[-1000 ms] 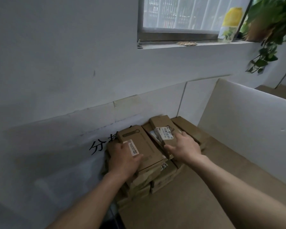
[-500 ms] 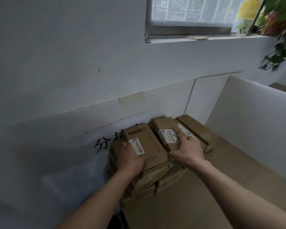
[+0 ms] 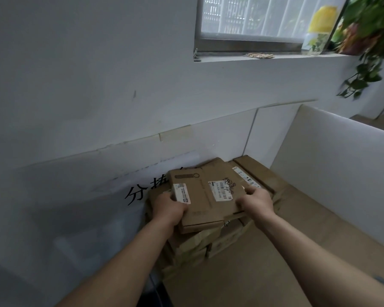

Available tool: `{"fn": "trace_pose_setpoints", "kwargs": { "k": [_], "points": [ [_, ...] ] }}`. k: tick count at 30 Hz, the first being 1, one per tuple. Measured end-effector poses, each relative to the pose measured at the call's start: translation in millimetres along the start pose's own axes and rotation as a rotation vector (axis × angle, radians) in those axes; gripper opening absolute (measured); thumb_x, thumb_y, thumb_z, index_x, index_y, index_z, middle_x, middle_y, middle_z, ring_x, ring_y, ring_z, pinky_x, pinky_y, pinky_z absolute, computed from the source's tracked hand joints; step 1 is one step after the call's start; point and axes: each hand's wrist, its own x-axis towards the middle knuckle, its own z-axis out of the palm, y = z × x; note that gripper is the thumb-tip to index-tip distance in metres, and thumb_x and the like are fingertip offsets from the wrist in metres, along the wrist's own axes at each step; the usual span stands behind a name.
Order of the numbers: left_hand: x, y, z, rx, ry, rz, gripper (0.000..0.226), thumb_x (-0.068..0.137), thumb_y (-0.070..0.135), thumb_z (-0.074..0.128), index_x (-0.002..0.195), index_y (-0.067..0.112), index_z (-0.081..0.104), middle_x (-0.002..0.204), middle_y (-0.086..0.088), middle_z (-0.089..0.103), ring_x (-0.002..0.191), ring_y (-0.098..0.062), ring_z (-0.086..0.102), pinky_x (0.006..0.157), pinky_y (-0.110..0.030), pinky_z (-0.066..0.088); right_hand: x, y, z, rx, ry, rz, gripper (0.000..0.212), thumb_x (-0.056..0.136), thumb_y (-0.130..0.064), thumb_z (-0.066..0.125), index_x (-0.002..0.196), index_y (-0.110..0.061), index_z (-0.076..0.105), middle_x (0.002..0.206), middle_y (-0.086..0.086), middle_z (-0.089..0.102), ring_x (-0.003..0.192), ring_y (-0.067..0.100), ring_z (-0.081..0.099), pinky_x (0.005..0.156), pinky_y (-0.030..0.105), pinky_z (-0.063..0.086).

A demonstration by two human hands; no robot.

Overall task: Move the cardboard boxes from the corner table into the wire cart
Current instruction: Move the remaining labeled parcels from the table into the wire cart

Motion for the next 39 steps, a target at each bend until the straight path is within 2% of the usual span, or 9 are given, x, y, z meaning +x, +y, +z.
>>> {"fn": "trace_pose_setpoints", "kwargs": {
  "k": [4,9,13,16,18,23,29,33,39],
  "points": [
    [-1.5,0.6,-7.9,-0.137,-0.075,-0.028,0.047,0.088,-0.008,0.066,0.13,0.013,0.061,0.098,0.002,0.067,0.094,-0.02,0.066,0.075,-0.033,0.058,4.9,7.9,-5.3,0.272,-0.05,0.108,0.034,0.08,0.008,0.064,0.108,-0.01,0.072,0.092,0.01,0.075,0.085,0.027,0.073,0.077,0.041,0.062],
    [-5.3,2.8,-16.6,-0.209,-0.148,0.009,0.052,0.09,-0.008,0.065,0.136,0.015,0.057,0.103,0.002,0.066,0.098,-0.02,0.066,0.079,-0.036,0.059,-6.5,6.8,-11.0,0.456,-0.157,0.123,0.047,0.084,0.014,0.055,0.119,-0.016,0.064,0.1,0.013,0.075,0.071,0.025,0.071,0.05,0.029,0.051],
    [-10.2,5.2,-23.2,-0.222,-0.182,0.089,0.059,0.09,-0.012,0.061,0.139,0.021,0.055,0.111,-0.001,0.066,0.105,-0.024,0.065,0.09,-0.047,0.058,-14.1,5.7,-16.9,0.487,-0.214,0.065,0.064,0.083,0.019,0.047,0.112,-0.036,0.063,0.086,0.004,0.079,0.073,0.026,0.075,0.067,0.041,0.054],
    [-14.9,5.8,-28.1,-0.237,-0.209,0.157,0.068,0.087,-0.017,0.059,0.14,0.025,0.052,0.119,-0.007,0.065,0.106,-0.024,0.064,0.08,-0.042,0.06,-23.4,6.6,-21.3,0.479,-0.213,-0.002,0.074,0.076,0.021,0.047,0.119,-0.037,0.064,0.105,0.005,0.076,0.097,0.032,0.071,0.079,0.046,0.051],
    [-19.2,6.4,-32.7,-0.249,-0.237,0.175,0.072,0.086,-0.018,0.059,0.139,0.029,0.05,0.12,-0.008,0.064,0.105,-0.024,0.065,0.073,-0.038,0.058,-30.1,7.7,-25.0,0.48,-0.209,-0.046,0.076,0.072,0.019,0.049,0.126,-0.033,0.063,0.114,0.008,0.072,0.099,0.032,0.069,0.074,0.043,0.053],
    [-37.0,8.0,-40.4,-0.276,-0.273,0.17,0.079,0.083,-0.02,0.058,0.141,0.031,0.047,0.122,-0.011,0.063,0.107,-0.03,0.065,0.07,-0.039,0.058,-47.0,3.7,-35.3,0.581,-0.204,-0.089,0.054,0.08,0.013,0.058,0.113,-0.031,0.059,0.115,0.011,0.069,0.089,0.033,0.074,0.057,0.042,0.058],
    [-77.6,12.8,-48.3,-0.343,-0.231,0.245,0.077,0.082,-0.02,0.059,0.126,0.042,0.052,0.121,-0.016,0.062,0.105,-0.034,0.066,0.067,-0.04,0.06,-69.8,-5.6,-50.8,0.587,-0.236,-0.197,0.055,0.083,0.014,0.052,0.119,-0.028,0.055,0.117,0.002,0.065,0.1,0.028,0.069,0.063,0.045,0.057],
    [-116.4,11.6,-60.2,-0.322,-0.138,0.314,0.079,0.085,-0.019,0.056,0.139,0.037,0.046,0.112,-0.016,0.066,0.097,-0.03,0.069,0.063,-0.038,0.059,-94.1,-6.8,-53.9,0.598,-0.289,-0.3,0.069,0.08,0.021,0.047,0.118,-0.036,0.056,0.097,-0.002,0.075,0.085,0.018,0.075,0.066,0.041,0.061],
    [-186.9,1.3,-85.6,-0.308,-0.036,0.357,0.075,0.089,-0.015,0.054,0.139,0.04,0.044,0.112,-0.019,0.065,0.098,-0.033,0.069,0.061,-0.037,0.058,-137.1,-8.7,-56.5,0.558,-0.429,-0.426,0.066,0.087,0.011,0.054,0.121,-0.045,0.054,0.102,0.011,0.076,0.09,0.029,0.075,0.07,0.043,0.061]
  ]
}}
